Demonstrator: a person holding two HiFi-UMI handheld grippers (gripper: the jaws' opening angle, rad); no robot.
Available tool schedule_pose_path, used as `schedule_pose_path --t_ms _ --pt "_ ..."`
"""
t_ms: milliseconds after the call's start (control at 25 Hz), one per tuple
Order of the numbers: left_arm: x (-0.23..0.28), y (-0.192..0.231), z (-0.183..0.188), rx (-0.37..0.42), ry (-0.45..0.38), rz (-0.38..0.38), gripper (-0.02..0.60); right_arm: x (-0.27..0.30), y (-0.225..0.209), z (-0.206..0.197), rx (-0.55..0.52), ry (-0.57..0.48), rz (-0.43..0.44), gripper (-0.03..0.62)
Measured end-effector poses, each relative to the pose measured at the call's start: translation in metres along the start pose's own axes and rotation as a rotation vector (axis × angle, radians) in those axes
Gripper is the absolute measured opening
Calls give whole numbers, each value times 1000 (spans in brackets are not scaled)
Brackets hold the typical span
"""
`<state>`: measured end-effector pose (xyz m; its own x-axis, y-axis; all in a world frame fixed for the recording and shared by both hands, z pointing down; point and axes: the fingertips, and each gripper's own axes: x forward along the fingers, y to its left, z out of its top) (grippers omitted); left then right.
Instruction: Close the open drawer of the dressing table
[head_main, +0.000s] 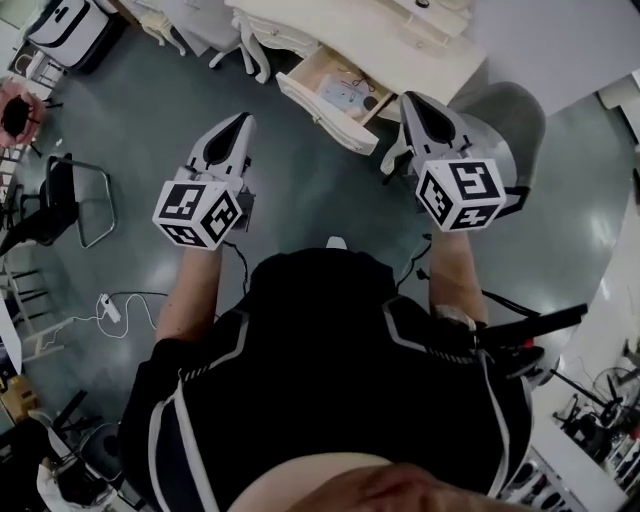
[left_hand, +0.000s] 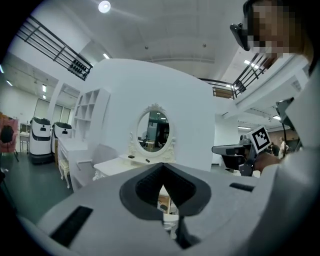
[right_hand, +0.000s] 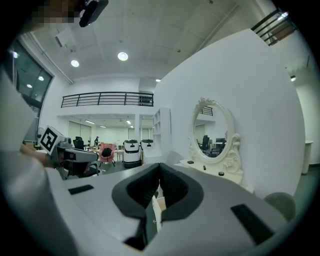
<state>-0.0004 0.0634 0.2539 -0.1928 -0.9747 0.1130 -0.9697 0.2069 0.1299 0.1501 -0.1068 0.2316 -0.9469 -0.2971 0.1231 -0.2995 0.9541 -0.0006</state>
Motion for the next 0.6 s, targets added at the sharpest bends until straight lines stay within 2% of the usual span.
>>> schedule_pose_path --t_ms 200,360,600 --pt "42 8 -11 20 64 -25 0 18 -31 -12 15 19 -25 5" --pt "73 26 -15 50 74 -44 0 32 -47 -14 21 21 -65 5" --pt "121 64 -19 49 81 -150 0 70 -57 -11 -10 43 -162 5"
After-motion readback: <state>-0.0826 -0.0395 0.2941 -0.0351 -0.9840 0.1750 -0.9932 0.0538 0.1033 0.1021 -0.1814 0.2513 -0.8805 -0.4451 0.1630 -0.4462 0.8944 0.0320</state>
